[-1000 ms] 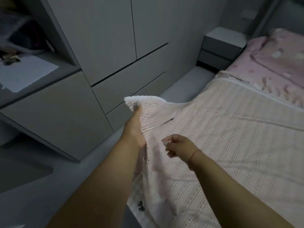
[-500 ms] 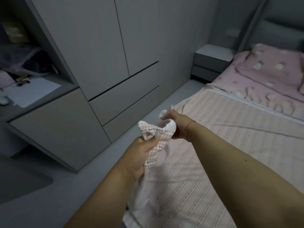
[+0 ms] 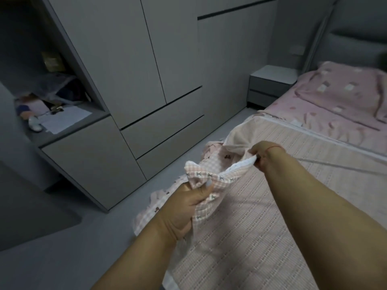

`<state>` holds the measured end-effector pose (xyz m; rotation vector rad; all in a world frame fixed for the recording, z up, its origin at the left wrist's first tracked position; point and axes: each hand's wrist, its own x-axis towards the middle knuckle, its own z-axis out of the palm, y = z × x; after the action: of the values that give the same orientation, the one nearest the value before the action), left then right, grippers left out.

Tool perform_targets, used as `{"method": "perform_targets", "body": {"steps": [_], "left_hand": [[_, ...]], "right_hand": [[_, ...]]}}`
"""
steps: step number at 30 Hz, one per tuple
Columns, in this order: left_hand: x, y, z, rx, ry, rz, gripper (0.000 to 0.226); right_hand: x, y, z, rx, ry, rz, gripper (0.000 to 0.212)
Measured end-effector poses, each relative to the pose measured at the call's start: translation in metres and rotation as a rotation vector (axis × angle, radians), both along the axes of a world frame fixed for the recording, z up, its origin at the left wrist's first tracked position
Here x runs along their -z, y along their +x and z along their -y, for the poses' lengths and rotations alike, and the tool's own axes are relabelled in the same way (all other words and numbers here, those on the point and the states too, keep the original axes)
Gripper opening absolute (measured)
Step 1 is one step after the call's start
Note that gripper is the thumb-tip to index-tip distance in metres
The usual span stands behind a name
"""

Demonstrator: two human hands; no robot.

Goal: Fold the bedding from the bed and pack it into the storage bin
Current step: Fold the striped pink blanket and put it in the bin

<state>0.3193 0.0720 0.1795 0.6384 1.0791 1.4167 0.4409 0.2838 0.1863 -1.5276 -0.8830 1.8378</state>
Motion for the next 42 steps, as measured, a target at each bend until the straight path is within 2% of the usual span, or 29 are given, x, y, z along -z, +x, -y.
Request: {"method": "perform_targets", "body": {"steps": [2, 4, 6, 7, 11, 13, 14, 16, 19, 21, 22, 23, 24, 26, 27, 29, 31, 32, 33, 34, 35, 36, 38, 40, 42], "left_hand": [[-0.008, 0.021, 0.003, 0.022, 0.025, 0.033, 0.028], [-0.017, 0.037, 0.006, 0.049, 0.074, 0.127, 0.046], [-0.025, 0.049, 0.01, 0.055, 0.109, 0.203, 0.063], [-0.029, 0.055, 0.013, 0.054, 0.122, 0.211, 0.064], [-0.036, 0.085, 0.031, 0.012, 0.102, 0.181, 0.025], [-0.038, 0.101, 0.042, -0.003, 0.087, 0.18, 0.034], [-0.038, 0.111, 0.048, -0.012, 0.082, 0.163, 0.045], [-0.04, 0.133, 0.065, -0.013, 0.093, 0.146, 0.056], [-0.045, 0.177, 0.094, 0.037, 0.141, 0.179, 0.048], [-0.051, 0.212, 0.112, 0.075, 0.169, 0.209, 0.041], [-0.055, 0.229, 0.121, 0.087, 0.18, 0.216, 0.041], [-0.061, 0.25, 0.13, 0.095, 0.188, 0.217, 0.041], [-0.063, 0.265, 0.134, 0.104, 0.196, 0.212, 0.038], [-0.071, 0.297, 0.143, 0.116, 0.189, 0.188, 0.029], [-0.076, 0.314, 0.148, 0.133, 0.185, 0.172, 0.028], [-0.081, 0.34, 0.154, 0.169, 0.196, 0.169, 0.031], [-0.081, 0.358, 0.158, 0.178, 0.221, 0.161, 0.03], [-0.082, 0.37, 0.162, 0.188, 0.238, 0.157, 0.028], [-0.081, 0.381, 0.166, 0.197, 0.244, 0.153, 0.027], [-0.078, 0.393, 0.168, 0.201, 0.246, 0.139, 0.027], [-0.075, 0.405, 0.171, 0.203, 0.242, 0.121, 0.029], [-0.07, 0.418, 0.174, 0.202, 0.23, 0.091, 0.031], [-0.055, 0.44, 0.179, 0.191, 0.207, 0.043, 0.03], [-0.04, 0.464, 0.183, 0.171, 0.176, 0.034, 0.028], [-0.032, 0.488, 0.189, 0.147, 0.138, 0.035, 0.028]], "right_hand": [[-0.019, 0.023, -0.001, 0.02, 0.027, -0.079, 0.033], [-0.037, 0.049, -0.001, 0.163, 0.073, -0.284, 0.025], [-0.045, 0.075, 0.001, 0.257, 0.017, -0.433, 0.028], [-0.044, 0.084, 0.005, 0.287, -0.035, -0.452, 0.032], [-0.042, 0.114, 0.03, 0.229, -0.051, -0.272, 0.034], [-0.034, 0.131, 0.041, 0.106, -0.015, -0.079, 0.028], [-0.03, 0.143, 0.045, 0.078, 0.007, -0.027, 0.021], [-0.021, 0.175, 0.047, 0.074, 0.097, 0.088, 0.019], [-0.026, 0.22, 0.053, 0.168, 0.244, 0.054, 0.04], [-0.052, 0.248, 0.08, 0.205, 0.313, 0.084, 0.034], [-0.072, 0.261, 0.097, 0.266, 0.368, 0.017, 0.029], [-0.084, 0.278, 0.11, 0.297, 0.34, -0.07, 0.027], [-0.09, 0.291, 0.119, 0.348, 0.384, -0.161, 0.03], [-0.106, 0.317, 0.134, 0.378, 0.385, -0.174, 0.043], [-0.115, 0.33, 0.137, 0.361, 0.368, -0.116, 0.046], [-0.122, 0.359, 0.134, 0.277, 0.362, 0.2, 0.051], [-0.121, 0.384, 0.133, 0.043, 0.489, 0.538, 0.054], [-0.116, 0.398, 0.131, 0.028, 0.534, 0.577, 0.052], [-0.114, 0.409, 0.139, 0.124, 0.477, 0.452, 0.041], [-0.111, 0.414, 0.148, 0.187, 0.358, 0.278, 0.02], [-0.107, 0.422, 0.155, 0.198, 0.324, 0.138, 0.01], [-0.096, 0.435, 0.162, 0.183, 0.358, 0.206, 0.023], [-0.084, 0.454, 0.169, 0.121, 0.243, 0.259, 0.032], [-0.074, 0.477, 0.172, 0.02, 0.236, 0.374, 0.022], [-0.067, 0.497, 0.179, 0.021, 0.201, 0.359, 0.013]]}}
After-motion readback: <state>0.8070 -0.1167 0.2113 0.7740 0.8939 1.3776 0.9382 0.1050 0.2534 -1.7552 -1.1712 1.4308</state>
